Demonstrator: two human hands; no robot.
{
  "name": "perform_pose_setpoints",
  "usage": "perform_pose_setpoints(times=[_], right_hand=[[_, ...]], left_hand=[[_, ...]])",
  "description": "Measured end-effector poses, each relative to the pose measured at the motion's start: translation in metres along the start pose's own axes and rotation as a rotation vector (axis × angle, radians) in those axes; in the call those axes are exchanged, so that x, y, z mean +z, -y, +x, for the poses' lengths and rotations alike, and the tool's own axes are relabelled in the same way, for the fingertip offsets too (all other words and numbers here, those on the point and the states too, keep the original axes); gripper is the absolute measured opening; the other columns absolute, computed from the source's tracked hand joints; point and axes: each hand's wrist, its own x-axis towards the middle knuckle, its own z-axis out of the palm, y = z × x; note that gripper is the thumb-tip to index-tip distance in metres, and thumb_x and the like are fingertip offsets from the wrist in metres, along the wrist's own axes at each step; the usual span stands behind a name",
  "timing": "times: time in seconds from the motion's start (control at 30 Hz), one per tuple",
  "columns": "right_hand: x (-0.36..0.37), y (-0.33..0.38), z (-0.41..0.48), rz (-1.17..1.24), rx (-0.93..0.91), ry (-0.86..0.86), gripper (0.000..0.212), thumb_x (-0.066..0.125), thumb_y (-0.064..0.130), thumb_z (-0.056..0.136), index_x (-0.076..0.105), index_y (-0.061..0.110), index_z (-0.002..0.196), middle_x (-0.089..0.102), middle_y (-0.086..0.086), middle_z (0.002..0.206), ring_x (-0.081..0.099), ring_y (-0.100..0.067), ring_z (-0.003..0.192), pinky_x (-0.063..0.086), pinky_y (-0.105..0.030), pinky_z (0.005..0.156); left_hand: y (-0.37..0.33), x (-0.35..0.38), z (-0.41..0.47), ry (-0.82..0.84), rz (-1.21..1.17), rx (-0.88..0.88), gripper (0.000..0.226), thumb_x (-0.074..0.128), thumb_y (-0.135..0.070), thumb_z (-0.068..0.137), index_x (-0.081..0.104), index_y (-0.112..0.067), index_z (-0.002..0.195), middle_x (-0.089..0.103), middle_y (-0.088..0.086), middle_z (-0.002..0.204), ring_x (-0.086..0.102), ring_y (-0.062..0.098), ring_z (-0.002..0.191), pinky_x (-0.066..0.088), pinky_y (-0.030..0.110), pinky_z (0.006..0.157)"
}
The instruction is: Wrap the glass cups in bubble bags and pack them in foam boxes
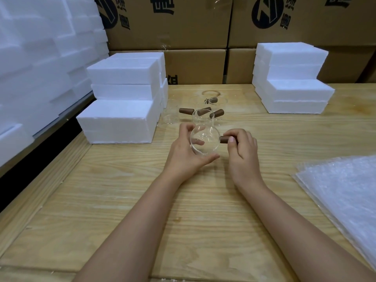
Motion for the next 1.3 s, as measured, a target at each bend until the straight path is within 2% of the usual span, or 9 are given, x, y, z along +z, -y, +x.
perform_pose_setpoints(times=[0.27,0.4,0.53,0.7,0.8,0.97,1.03,1.17,1.3], right_hand=[[-0.002,0.002,0.000,0.057,0.023,-0.004,0.021,0.040,0.014,0.094,0.059,0.006,0.098,0.057,0.008,0.090,0.044,-0.015,0.096,0.032,-0.029,0.089],[0.001,0.009,-0.003,0.202,0.167,-0.051,0.033,0.050,0.045,0.092,0.055,0.012,0.087,0.055,-0.007,0.094,0.047,-0.015,0.092,0.036,-0.026,0.084],[0.005,0.010,-0.002,0.220,0.309,-0.127,0.033,0.058,0.046,0.086,0.049,0.015,0.080,0.054,-0.008,0.095,0.052,-0.023,0.095,0.042,-0.036,0.088],[0.006,0.016,-0.001,0.246,0.369,-0.115,0.053,0.056,0.072,0.062,0.044,0.022,0.072,0.054,-0.012,0.090,0.053,-0.032,0.093,0.045,-0.046,0.090],[0.005,0.018,0.000,0.231,0.367,-0.063,0.058,0.063,0.073,0.055,0.042,0.022,0.073,0.048,-0.008,0.088,0.045,-0.025,0.088,0.043,-0.044,0.088],[0.006,0.016,-0.001,0.090,0.403,0.053,0.068,0.072,0.065,0.052,0.042,0.021,0.094,0.034,0.008,0.096,0.037,-0.018,0.108,0.036,-0.033,0.103],[0.006,0.014,-0.002,0.018,0.361,0.110,0.075,0.074,0.063,0.049,0.039,0.021,0.100,0.032,0.004,0.104,0.032,-0.016,0.110,0.031,-0.030,0.105],[0.001,0.008,-0.003,-0.059,0.273,0.199,0.078,0.077,0.061,0.048,0.038,0.023,0.103,0.030,0.002,0.112,0.029,-0.015,0.112,0.029,-0.025,0.101],[-0.004,0.004,-0.002,0.004,0.209,0.248,0.070,0.079,0.054,0.050,0.041,0.030,0.103,0.034,0.005,0.112,0.037,-0.012,0.115,0.032,-0.018,0.096]], left_hand=[[-0.003,0.002,0.000,-0.062,0.075,0.076,0.081,0.091,-0.027,0.060,0.035,-0.033,0.119,0.059,-0.013,0.114,0.063,0.006,0.098,0.054,0.037,0.083],[-0.004,0.004,-0.003,-0.044,0.167,0.178,0.087,0.089,-0.029,0.063,0.045,-0.027,0.137,0.060,-0.014,0.118,0.062,0.006,0.096,0.051,0.029,0.084],[-0.004,0.008,-0.005,-0.037,0.248,0.329,0.082,0.088,-0.020,0.063,0.051,-0.016,0.135,0.060,-0.007,0.127,0.062,0.012,0.087,0.043,0.011,0.074],[-0.001,0.010,-0.004,-0.070,0.239,0.393,0.073,0.088,-0.012,0.062,0.057,-0.013,0.128,0.059,-0.001,0.127,0.055,0.009,0.078,0.042,0.008,0.072],[0.000,0.012,-0.003,-0.084,0.224,0.405,0.067,0.086,-0.005,0.062,0.059,-0.008,0.123,0.060,0.006,0.123,0.059,0.019,0.093,0.049,0.022,0.075],[0.000,0.011,-0.005,-0.125,0.267,0.432,0.062,0.079,-0.002,0.063,0.061,-0.005,0.122,0.062,0.009,0.121,0.060,0.026,0.109,0.050,0.035,0.090],[0.000,0.009,-0.005,-0.133,0.292,0.419,0.062,0.080,-0.001,0.063,0.061,-0.007,0.122,0.063,0.007,0.122,0.062,0.025,0.104,0.050,0.036,0.090],[0.002,0.006,-0.003,-0.105,0.240,0.372,0.062,0.083,-0.012,0.066,0.060,-0.012,0.124,0.062,0.000,0.124,0.052,0.007,0.084,0.045,0.017,0.081],[0.004,0.002,0.000,-0.072,0.139,0.272,0.067,0.087,-0.019,0.064,0.057,-0.028,0.123,0.055,-0.027,0.114,0.052,-0.001,0.071,0.036,0.002,0.070]])
